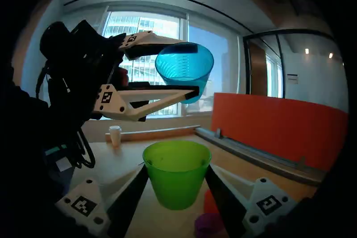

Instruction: Pour water

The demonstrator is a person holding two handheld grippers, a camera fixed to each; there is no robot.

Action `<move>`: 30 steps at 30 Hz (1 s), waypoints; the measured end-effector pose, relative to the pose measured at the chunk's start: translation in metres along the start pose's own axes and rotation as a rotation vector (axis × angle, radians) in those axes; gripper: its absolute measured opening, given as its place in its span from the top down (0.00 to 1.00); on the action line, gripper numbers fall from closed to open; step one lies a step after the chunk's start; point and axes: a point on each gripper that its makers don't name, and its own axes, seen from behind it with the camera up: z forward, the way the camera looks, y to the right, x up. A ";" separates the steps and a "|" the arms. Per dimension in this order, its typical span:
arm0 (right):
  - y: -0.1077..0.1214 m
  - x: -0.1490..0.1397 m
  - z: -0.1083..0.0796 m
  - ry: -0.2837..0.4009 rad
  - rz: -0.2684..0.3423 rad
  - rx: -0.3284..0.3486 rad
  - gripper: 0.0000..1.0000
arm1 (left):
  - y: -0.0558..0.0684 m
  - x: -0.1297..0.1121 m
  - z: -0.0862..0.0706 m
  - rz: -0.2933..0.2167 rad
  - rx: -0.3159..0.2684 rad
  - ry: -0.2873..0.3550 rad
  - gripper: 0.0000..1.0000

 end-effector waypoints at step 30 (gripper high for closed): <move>0.002 0.003 -0.003 0.010 0.000 -0.006 0.12 | -0.004 0.002 0.008 0.094 0.025 -0.007 0.12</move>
